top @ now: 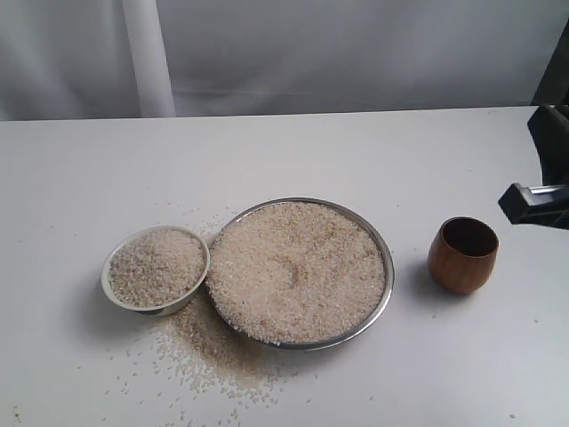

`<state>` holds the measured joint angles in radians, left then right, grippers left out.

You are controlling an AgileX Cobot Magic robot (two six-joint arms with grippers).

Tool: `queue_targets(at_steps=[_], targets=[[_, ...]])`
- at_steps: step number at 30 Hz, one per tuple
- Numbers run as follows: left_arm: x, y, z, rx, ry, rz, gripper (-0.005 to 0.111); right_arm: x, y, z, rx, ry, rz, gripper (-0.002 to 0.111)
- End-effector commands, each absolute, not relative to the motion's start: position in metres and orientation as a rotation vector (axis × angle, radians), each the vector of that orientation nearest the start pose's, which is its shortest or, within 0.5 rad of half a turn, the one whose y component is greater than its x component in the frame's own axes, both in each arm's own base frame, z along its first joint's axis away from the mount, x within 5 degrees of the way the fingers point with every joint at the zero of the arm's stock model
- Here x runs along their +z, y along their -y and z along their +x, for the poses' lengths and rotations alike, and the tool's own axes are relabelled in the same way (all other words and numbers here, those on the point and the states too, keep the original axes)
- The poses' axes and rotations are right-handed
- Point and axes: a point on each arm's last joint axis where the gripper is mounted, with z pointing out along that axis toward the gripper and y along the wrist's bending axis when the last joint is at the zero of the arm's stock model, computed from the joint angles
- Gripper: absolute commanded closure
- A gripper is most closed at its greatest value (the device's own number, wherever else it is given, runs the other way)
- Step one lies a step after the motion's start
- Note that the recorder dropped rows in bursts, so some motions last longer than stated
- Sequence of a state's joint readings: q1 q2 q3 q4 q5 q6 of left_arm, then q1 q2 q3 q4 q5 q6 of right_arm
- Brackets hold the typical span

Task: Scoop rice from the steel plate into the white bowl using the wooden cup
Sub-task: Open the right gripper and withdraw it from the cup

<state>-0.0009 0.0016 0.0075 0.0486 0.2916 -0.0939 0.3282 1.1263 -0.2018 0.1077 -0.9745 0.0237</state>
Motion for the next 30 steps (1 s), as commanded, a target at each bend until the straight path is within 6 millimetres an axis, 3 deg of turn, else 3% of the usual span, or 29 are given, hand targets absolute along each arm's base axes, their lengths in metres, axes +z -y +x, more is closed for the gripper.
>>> queue_targets(at_steps=[1,11,20,30], targets=[[0.187,-0.001,0.055,-0.032,-1.767,-0.053,0.107,0.235,-0.054,0.171,0.291,-1.501,-0.152,0.108],[0.187,-0.001,0.055,-0.032,-1.767,-0.053,0.107,0.239,-0.052,0.169,0.298,-1.473,-0.13,0.108],[0.187,-0.001,0.055,-0.032,-1.767,-0.053,0.107,0.238,-0.043,0.171,0.295,-1.49,0.024,0.108],[0.187,-0.001,0.055,-0.032,-1.767,-0.053,0.107,0.238,-0.044,0.171,0.297,-1.494,0.018,0.108]])
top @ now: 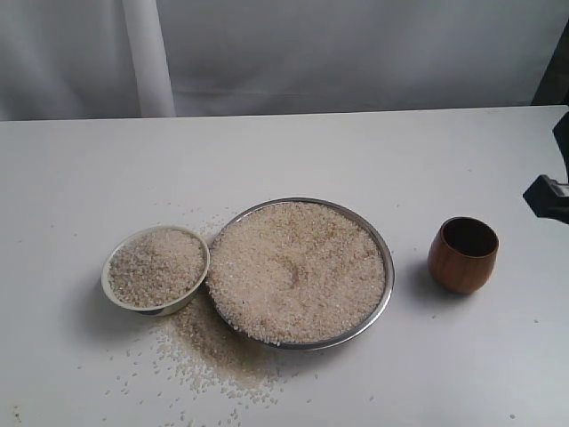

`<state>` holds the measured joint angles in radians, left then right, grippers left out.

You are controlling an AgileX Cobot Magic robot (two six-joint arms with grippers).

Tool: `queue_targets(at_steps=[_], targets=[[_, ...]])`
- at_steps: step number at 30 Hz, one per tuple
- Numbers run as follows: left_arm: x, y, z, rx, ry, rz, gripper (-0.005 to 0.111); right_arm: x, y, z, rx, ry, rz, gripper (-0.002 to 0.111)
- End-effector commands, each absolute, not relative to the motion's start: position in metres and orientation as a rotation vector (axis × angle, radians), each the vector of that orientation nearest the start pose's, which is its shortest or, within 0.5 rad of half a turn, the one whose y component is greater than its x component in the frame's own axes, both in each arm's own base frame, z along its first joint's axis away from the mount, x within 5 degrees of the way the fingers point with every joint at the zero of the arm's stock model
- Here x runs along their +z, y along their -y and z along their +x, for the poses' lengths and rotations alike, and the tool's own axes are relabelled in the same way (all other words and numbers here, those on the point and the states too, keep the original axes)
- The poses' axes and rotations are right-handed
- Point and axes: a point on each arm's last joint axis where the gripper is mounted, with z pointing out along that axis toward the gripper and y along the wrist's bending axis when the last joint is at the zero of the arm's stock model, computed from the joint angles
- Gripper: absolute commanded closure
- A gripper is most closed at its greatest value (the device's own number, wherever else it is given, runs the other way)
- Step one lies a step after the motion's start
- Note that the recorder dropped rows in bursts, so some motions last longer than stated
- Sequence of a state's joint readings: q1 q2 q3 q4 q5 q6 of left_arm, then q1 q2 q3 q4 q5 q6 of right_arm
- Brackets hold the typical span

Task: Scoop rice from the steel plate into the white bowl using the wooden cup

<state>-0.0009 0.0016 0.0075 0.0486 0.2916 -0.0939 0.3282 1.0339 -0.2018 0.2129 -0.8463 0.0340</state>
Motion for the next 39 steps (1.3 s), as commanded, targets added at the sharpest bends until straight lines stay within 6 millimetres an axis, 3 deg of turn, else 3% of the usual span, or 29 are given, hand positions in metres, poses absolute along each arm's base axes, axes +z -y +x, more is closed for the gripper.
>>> queue_targets(at_steps=[1,9,15,21,27,39], targets=[[0.187,-0.001,0.055,-0.032,-1.767,-0.053,0.107,0.238,-0.046,0.17,0.306,-1.499,0.007,0.108],[0.187,-0.001,0.055,-0.032,-1.767,-0.053,0.107,0.241,-0.045,0.141,0.325,-1.662,-0.111,0.108],[0.187,-0.001,0.055,-0.032,-1.767,-0.053,0.107,0.261,-0.035,0.108,0.293,-1.548,-0.186,0.108],[0.187,-0.001,0.055,-0.032,-1.767,-0.053,0.107,0.268,-0.025,0.083,0.279,-1.49,-0.177,0.108],[0.187,-0.001,0.055,-0.032,-1.767,-0.053,0.107,0.256,-0.013,0.066,0.195,-1.502,-0.114,0.108],[0.187,-0.001,0.055,-0.032,-1.767,-0.053,0.107,0.218,-0.012,0.063,0.134,-1.514,-0.163,0.108]])
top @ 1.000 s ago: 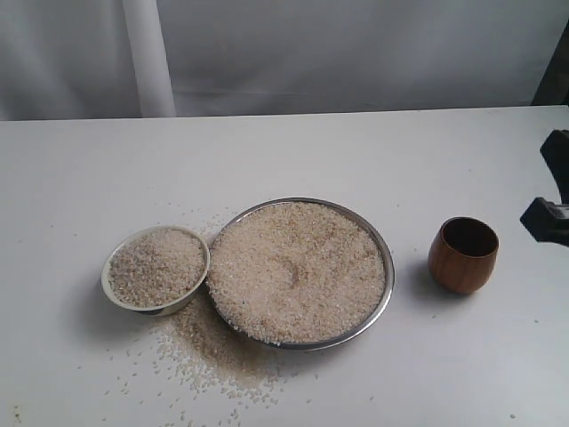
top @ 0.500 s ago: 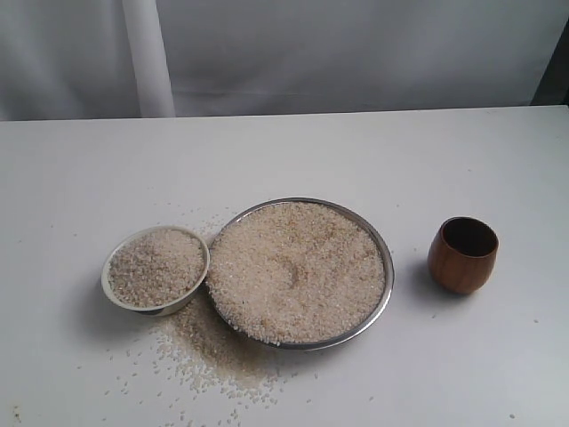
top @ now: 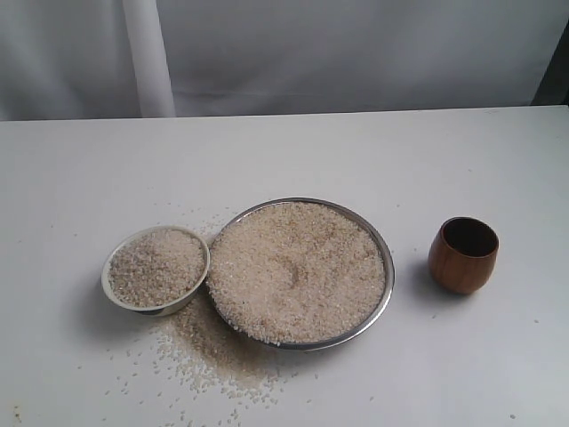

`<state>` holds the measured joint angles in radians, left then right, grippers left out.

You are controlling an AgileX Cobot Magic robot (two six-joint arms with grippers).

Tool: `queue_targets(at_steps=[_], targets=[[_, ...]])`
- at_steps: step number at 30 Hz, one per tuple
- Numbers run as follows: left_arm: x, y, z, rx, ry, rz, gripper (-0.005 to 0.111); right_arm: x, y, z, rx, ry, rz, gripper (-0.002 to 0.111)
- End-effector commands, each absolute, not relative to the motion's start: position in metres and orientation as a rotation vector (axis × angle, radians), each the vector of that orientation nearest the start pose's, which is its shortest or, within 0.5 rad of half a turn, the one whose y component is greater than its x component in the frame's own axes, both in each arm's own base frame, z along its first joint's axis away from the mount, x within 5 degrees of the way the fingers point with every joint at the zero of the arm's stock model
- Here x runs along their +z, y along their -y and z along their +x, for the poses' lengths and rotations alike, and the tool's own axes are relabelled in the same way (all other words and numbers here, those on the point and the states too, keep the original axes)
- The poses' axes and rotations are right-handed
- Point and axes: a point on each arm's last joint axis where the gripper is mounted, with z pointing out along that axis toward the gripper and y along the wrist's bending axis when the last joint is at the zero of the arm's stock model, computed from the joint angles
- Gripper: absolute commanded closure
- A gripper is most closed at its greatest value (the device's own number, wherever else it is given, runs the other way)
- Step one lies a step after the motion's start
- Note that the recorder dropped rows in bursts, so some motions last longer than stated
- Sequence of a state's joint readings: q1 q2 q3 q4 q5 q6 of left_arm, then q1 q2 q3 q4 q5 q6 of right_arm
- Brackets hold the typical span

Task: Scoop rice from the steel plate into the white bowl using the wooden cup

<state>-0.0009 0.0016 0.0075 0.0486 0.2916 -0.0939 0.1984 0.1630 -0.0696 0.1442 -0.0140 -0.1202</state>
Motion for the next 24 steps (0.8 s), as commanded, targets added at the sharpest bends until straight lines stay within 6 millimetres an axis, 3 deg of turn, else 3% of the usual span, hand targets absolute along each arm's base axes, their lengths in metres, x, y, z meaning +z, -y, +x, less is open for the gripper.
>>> queue_targets(at_steps=[1,7,12,24], targets=[[0.187,-0.001,0.055,-0.032,-1.767,-0.053,0.107,0.213,-0.012,0.061,0.135,-1.504,-0.161,0.108],[0.187,-0.001,0.055,-0.032,-1.767,-0.053,0.107,0.214,-0.011,0.055,0.093,-1.467,-0.203,0.108],[0.187,-0.001,0.055,-0.032,-1.767,-0.053,0.107,0.201,-0.011,0.056,0.075,-1.599,-0.244,0.108],[0.187,-0.001,0.055,-0.032,-1.767,-0.053,0.107,0.194,-0.01,0.055,-0.015,-1.665,-0.324,0.108]])
